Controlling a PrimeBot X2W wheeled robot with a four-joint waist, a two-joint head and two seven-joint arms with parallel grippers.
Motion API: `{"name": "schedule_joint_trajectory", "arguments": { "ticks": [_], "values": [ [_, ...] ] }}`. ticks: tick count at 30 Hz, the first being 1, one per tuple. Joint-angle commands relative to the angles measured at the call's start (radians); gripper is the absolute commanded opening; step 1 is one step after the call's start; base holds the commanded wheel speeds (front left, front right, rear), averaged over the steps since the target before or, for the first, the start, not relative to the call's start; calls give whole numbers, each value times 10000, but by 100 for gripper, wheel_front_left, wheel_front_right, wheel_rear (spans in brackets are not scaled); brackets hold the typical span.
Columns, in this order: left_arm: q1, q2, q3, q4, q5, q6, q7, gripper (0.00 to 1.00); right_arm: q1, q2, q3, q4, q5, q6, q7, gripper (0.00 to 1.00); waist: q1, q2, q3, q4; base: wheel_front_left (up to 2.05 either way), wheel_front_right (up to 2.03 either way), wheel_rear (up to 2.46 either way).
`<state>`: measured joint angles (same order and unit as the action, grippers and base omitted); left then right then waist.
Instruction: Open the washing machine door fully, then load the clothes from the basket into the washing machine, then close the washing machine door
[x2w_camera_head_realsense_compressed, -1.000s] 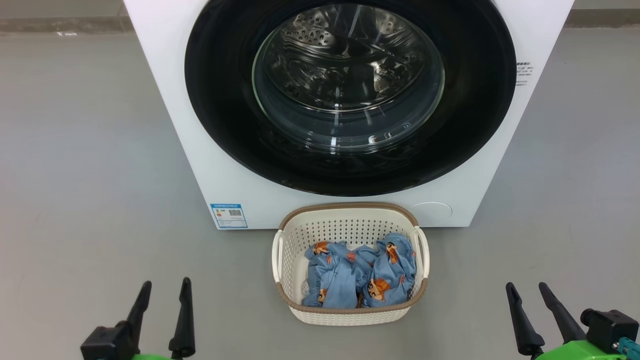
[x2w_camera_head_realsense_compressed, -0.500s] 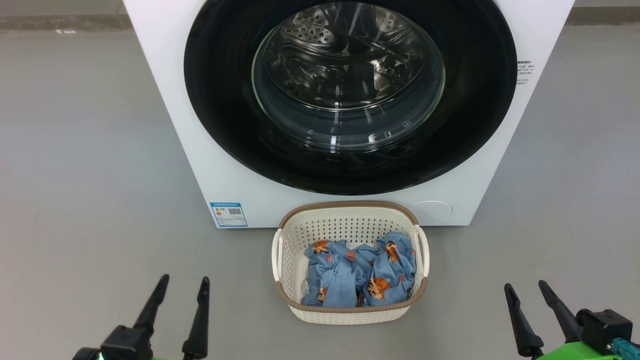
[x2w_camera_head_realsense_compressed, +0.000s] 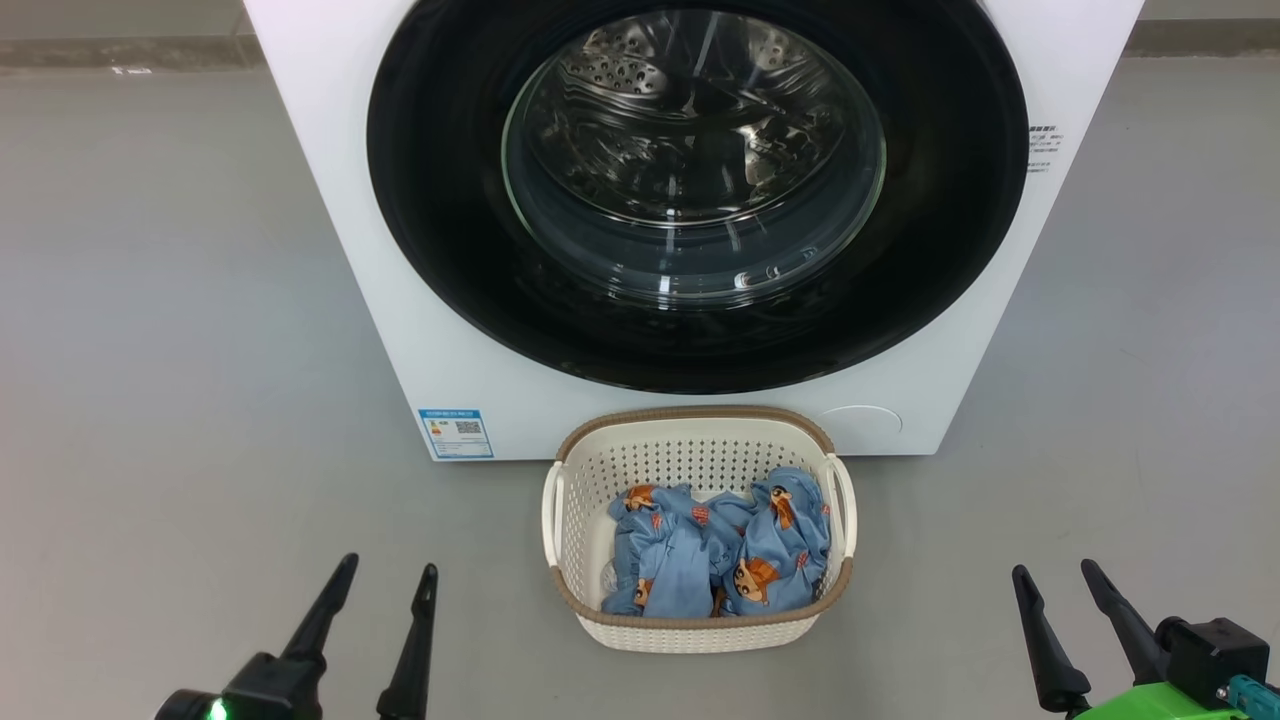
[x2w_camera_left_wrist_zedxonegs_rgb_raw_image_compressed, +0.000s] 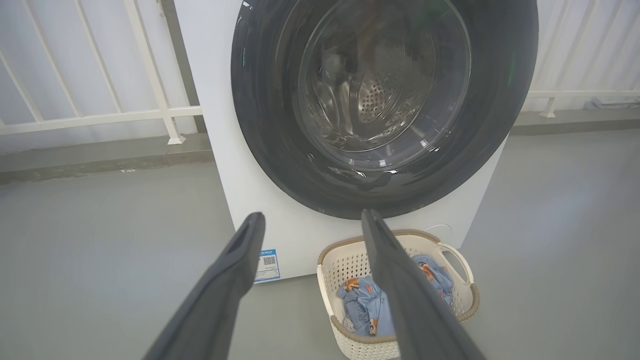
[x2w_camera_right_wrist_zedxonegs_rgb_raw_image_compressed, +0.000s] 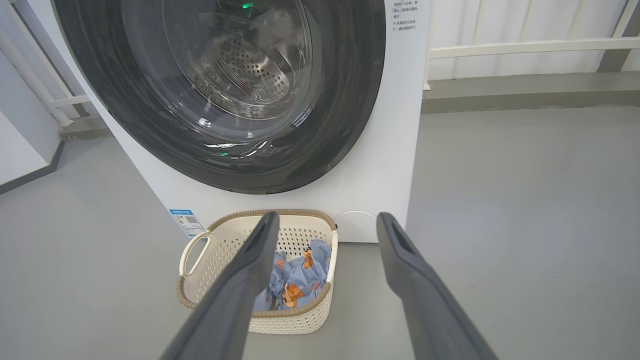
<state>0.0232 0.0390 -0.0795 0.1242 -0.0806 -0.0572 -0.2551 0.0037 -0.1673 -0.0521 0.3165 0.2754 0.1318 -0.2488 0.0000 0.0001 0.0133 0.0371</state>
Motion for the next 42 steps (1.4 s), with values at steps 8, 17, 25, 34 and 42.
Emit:
{"name": "schedule_joint_trajectory", "arguments": {
  "ticks": [8,17,25,34,42],
  "values": [
    [-131,112,289,-221,129,136,-67,100,-30,-192,164,-218,-113,-11,-130,100,0,-1,10,3,69,69,-137],
    [-138,112,388,-242,122,121,-67,100,-29,-205,187,-216,-116,-11,-130,100,0,-1,23,-14,119,119,-239],
    [-170,112,362,-235,52,113,-67,100,-58,-180,220,-210,-132,-11,-130,100,0,-1,51,-30,123,123,-246],
    [-151,112,535,-321,-620,-64,-67,100,-64,-164,219,-192,-125,-11,-130,100,0,-1,7,-39,108,108,-217],
    [-130,112,547,-350,-706,-107,-67,100,-60,-134,210,-267,-123,-11,-130,100,0,-1,-14,-20,46,46,-92]
  ]
}}
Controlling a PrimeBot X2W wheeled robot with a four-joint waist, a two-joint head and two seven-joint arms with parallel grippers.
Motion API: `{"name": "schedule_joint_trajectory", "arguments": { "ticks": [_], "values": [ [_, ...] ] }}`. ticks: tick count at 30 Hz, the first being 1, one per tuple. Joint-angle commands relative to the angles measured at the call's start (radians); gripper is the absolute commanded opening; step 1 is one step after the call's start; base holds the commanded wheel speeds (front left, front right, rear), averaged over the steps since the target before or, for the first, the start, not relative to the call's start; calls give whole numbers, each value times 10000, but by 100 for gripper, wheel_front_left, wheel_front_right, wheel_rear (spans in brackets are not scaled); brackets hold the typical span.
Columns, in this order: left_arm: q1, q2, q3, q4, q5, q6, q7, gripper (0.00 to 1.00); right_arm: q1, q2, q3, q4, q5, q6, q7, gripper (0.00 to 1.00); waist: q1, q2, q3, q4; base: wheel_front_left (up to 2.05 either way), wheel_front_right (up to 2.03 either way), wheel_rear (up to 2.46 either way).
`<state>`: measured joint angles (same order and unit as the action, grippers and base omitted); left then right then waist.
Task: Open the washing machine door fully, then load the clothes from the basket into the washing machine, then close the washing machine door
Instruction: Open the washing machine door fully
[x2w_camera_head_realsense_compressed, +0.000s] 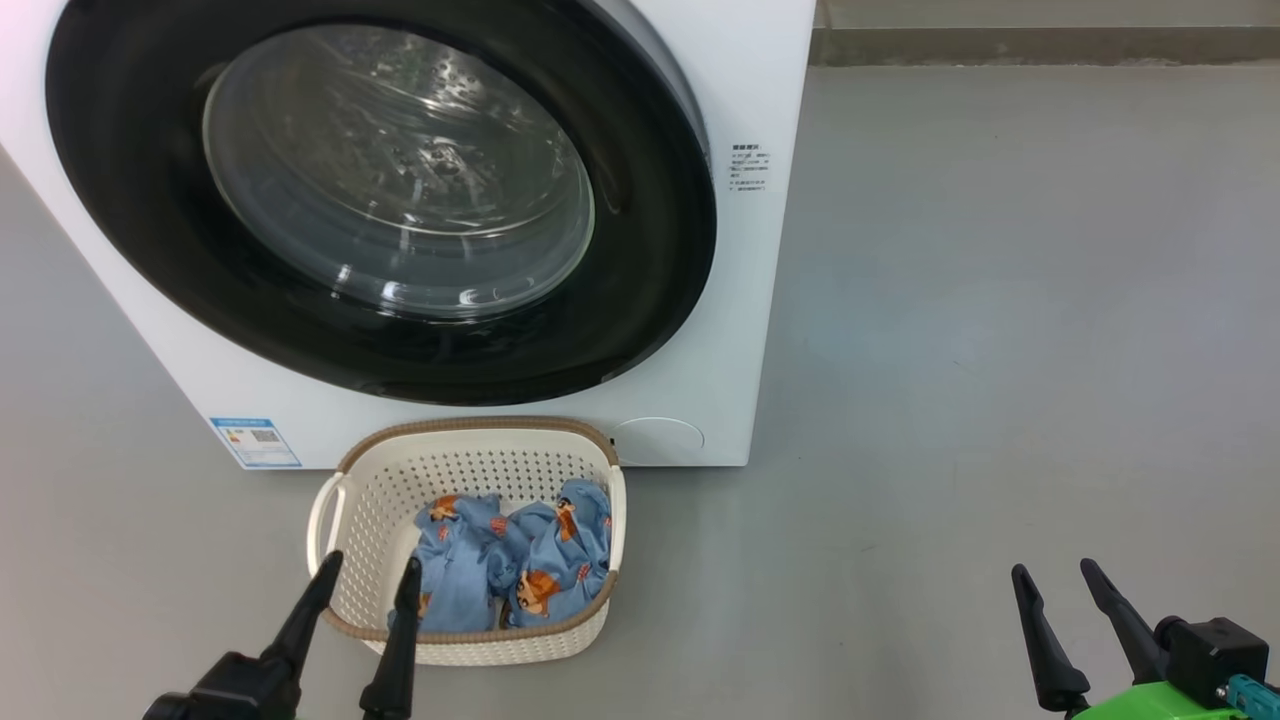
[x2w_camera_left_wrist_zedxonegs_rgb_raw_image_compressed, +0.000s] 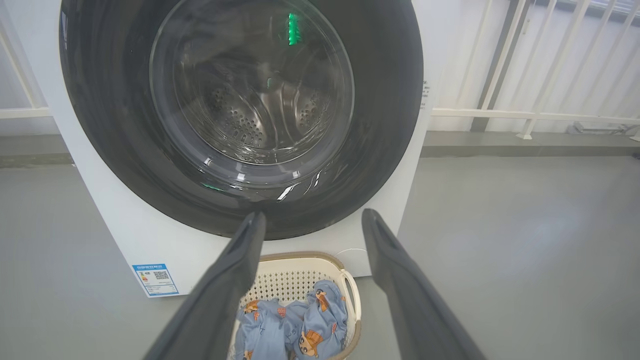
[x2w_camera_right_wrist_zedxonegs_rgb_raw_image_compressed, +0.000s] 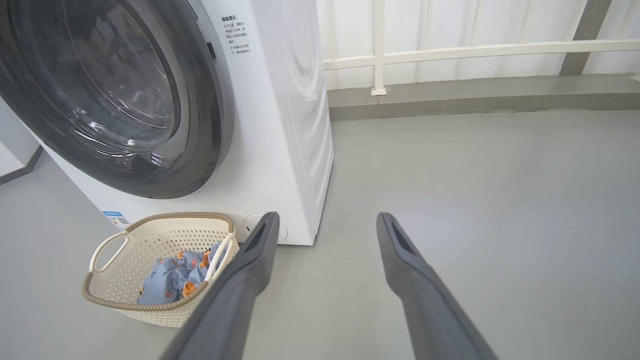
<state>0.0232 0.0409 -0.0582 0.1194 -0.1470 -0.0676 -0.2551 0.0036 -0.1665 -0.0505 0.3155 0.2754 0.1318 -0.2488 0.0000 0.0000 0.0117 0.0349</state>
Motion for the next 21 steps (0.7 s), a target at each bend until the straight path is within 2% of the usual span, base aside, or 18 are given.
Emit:
{"name": "schedule_joint_trajectory", "arguments": {
  "ticks": [1,3,4,5,6,7,8,16,21],
  "values": [
    [-132,93,319,-302,-62,-5,-67,100,-74,-143,203,-278,-123,-11,-130,100,0,0,2,5,10,10,-21],
    [-122,93,252,-308,-115,17,-67,100,-135,-145,248,-372,-96,-11,-130,100,0,0,2,8,1,1,-2],
    [-114,93,208,-304,-158,29,-67,100,-163,-140,292,-403,-32,-11,-130,95,0,0,1,14,0,0,0],
    [-112,93,169,-295,-184,37,-67,100,-199,-152,345,-425,20,-11,-130,50,0,0,-2,27,0,0,0],
    [-115,93,135,-286,-202,41,-67,100,-244,-168,406,-449,83,-11,-130,31,0,0,-5,45,0,0,0],
    [-120,93,102,-279,-225,43,-67,100,-300,-179,446,-484,156,-11,-130,4,0,0,-6,66,0,0,0],
    [-123,93,70,-277,-243,47,-67,100,-367,-185,468,-529,223,-11,-130,0,0,0,-5,89,0,0,0],
    [-87,93,-195,-303,-408,179,-67,100,-1320,-12,407,-953,999,-11,-130,0,0,0,92,253,0,0,0],
    [-248,93,-398,-267,-446,347,-67,100,-2572,199,194,-1157,2168,-11,-130,0,0,0,449,440,0,0,0]
  ]
}}
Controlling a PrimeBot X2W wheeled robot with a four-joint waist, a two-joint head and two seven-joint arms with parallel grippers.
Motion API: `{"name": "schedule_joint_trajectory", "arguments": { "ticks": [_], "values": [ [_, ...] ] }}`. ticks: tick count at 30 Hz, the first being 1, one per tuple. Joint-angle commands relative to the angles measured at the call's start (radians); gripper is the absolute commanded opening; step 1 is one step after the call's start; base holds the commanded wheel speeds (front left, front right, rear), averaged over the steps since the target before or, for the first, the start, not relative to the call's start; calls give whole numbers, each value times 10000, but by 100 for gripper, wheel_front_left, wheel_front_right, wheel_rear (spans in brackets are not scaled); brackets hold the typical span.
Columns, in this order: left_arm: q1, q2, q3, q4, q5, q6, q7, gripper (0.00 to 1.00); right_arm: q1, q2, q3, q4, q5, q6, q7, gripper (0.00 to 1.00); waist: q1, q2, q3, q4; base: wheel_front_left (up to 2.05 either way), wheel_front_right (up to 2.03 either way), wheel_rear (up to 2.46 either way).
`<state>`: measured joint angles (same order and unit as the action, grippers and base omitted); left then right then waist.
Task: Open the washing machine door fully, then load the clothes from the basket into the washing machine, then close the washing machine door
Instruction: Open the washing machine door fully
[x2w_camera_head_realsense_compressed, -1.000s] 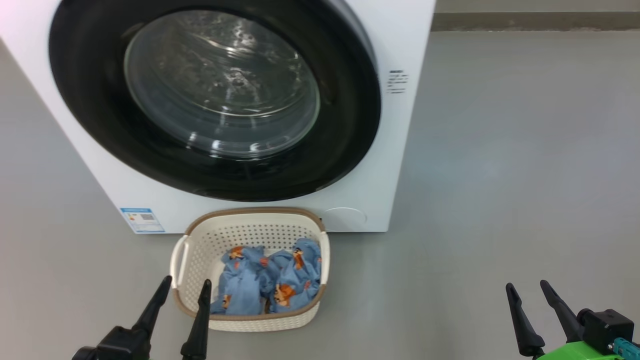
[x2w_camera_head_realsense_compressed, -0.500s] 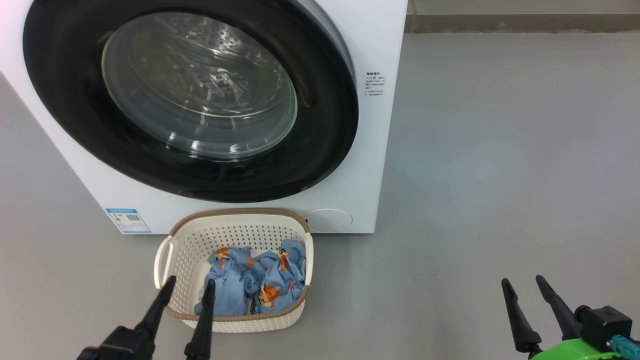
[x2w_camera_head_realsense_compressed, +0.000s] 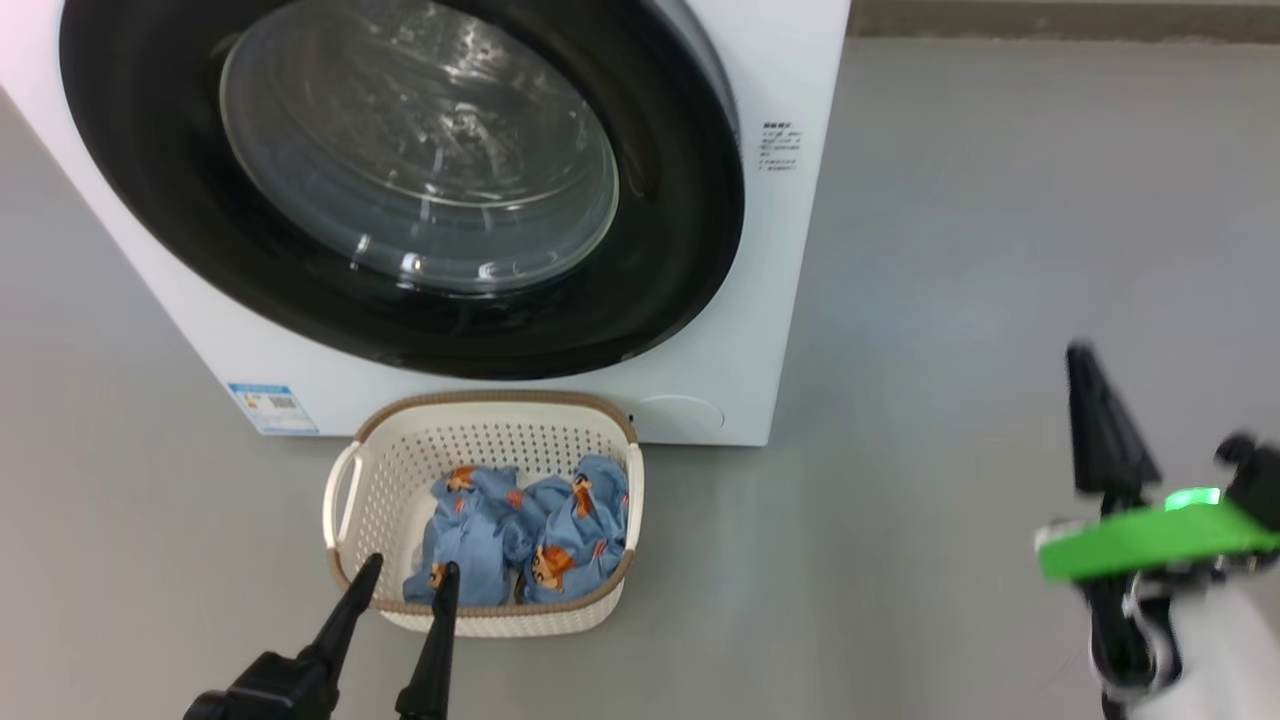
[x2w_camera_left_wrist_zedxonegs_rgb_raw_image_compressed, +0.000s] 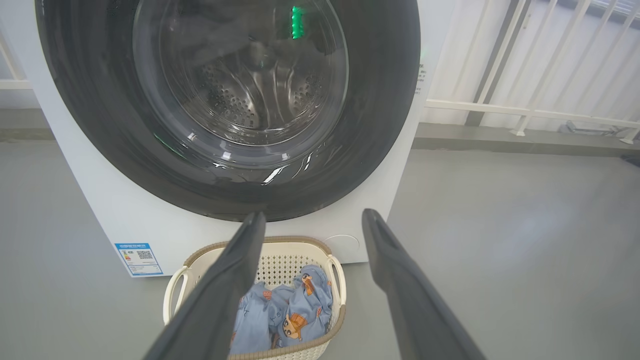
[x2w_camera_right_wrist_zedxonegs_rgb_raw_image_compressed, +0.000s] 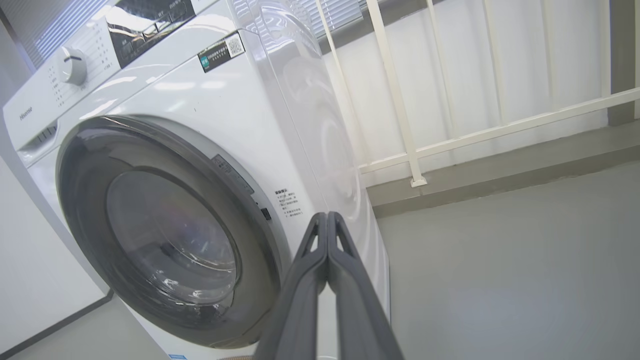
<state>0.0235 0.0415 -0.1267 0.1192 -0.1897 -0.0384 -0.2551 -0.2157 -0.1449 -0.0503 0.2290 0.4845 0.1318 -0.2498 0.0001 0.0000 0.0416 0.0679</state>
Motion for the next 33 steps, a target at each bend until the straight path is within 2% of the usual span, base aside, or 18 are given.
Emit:
{"name": "schedule_joint_trajectory", "arguments": {
  "ticks": [1,6,11,18,22,23,29,33],
  "values": [
    [-304,87,246,-256,-23,88,-67,100,-670,-12,154,-281,345,-11,-120,0,-1,0,236,154,0,0,0],
    [-617,87,21,-233,-120,302,-67,100,-2061,-202,151,18,1603,-11,-120,0,-1,0,707,498,0,0,0],
    [-951,87,-195,-188,-230,581,-67,100,-3238,-685,870,494,3432,-11,-120,0,-1,0,1184,943,0,0,0],
    [-1421,87,-615,-256,-486,867,-67,100,-4388,-2352,2964,697,6831,-11,-4,0,-1,0,1832,1679,0,0,0],
    [-1617,87,-830,-305,-608,967,-67,100,-4917,-3083,3709,473,8512,-11,490,0,-1,0,2197,2011,0,0,0],
    [-1703,87,-936,-323,-662,1016,-67,100,-5159,-3373,3881,389,9232,-11,847,0,-1,0,2363,2151,0,0,0],
    [-1940,87,-1210,-408,-820,1149,-67,100,-5920,-3866,3987,415,10533,-11,1710,0,-1,0,2789,2468,0,0,0],
    [-2155,87,-1381,-500,-923,1230,-67,100,-6414,-3947,3810,640,11190,-11,2433,0,-1,0,3116,2631,0,0,0]
  ]
}}
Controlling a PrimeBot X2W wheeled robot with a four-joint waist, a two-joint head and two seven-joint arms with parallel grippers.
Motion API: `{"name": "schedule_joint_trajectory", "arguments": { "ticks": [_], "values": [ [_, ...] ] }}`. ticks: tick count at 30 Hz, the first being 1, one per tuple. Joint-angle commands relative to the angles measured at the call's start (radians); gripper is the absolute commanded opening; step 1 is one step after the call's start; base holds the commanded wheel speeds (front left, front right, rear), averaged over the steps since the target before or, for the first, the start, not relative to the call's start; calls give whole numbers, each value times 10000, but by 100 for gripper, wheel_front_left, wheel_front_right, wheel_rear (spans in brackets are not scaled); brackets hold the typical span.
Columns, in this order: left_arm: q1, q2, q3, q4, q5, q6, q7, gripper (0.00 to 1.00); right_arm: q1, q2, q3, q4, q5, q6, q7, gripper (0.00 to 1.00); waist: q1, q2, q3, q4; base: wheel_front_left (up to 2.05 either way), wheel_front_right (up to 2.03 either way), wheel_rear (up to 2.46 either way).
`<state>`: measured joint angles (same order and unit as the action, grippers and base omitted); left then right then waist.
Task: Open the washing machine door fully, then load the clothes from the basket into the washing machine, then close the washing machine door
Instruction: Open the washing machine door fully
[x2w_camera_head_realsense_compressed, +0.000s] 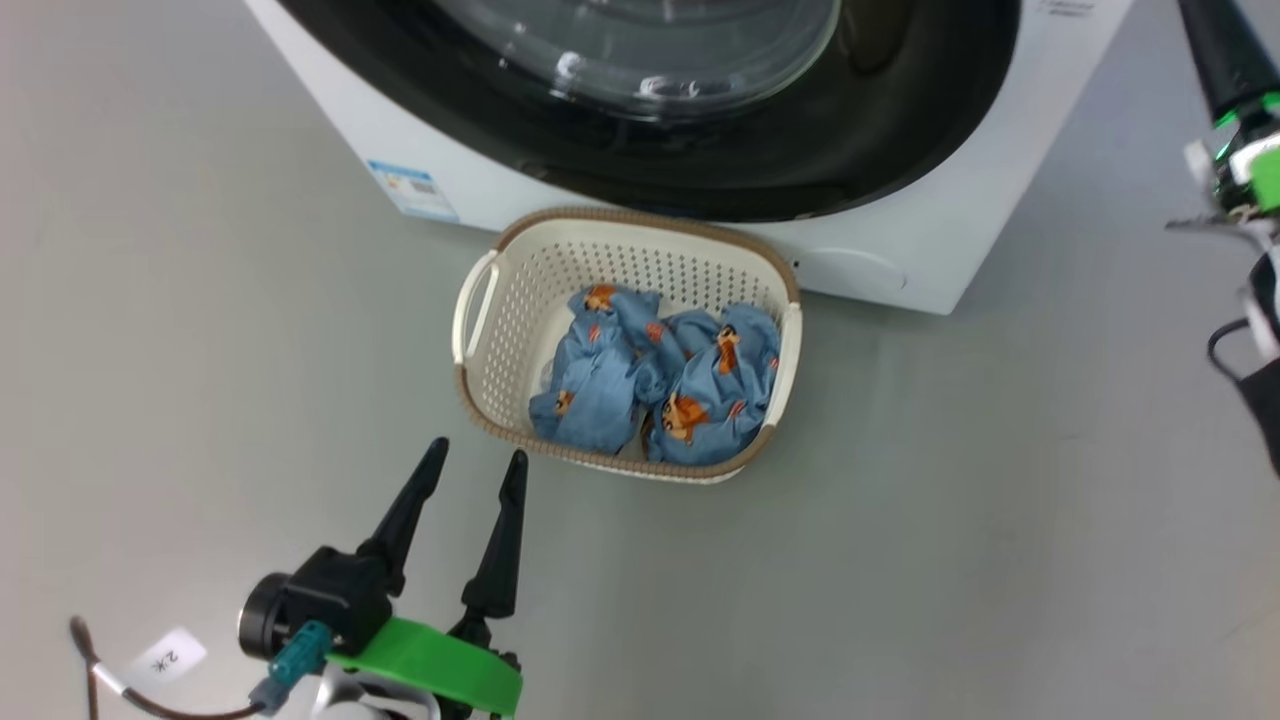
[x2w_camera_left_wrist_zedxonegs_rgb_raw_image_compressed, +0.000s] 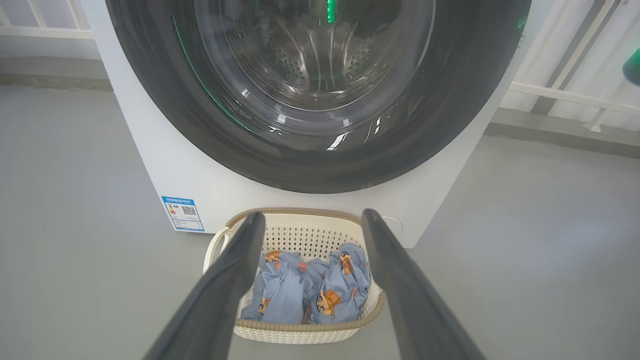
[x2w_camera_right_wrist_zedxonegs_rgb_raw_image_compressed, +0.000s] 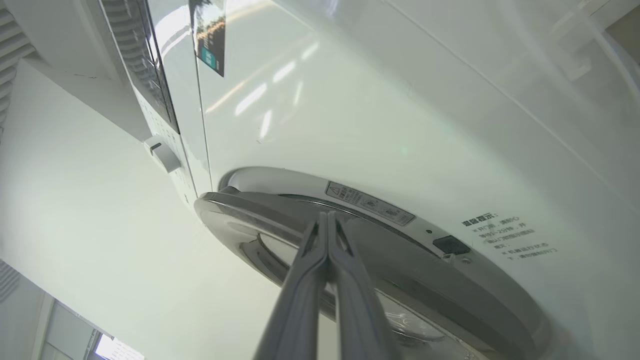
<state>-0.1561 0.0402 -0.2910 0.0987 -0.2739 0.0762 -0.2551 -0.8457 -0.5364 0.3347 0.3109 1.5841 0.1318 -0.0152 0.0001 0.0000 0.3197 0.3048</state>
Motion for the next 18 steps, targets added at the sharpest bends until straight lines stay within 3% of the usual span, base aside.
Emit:
{"name": "schedule_joint_trajectory", "arguments": {
  "ticks": [1,18],
  "values": [
    [-420,100,224,-324,-105,109,-67,100,-264,9,-185,-78,429,-11,271,0,-1,0,424,294,0,0,0],
    [-1056,100,-510,-568,-490,430,-67,100,-1939,-259,-438,1381,497,-11,2923,0,-1,0,1322,792,0,0,0]
  ]
}}
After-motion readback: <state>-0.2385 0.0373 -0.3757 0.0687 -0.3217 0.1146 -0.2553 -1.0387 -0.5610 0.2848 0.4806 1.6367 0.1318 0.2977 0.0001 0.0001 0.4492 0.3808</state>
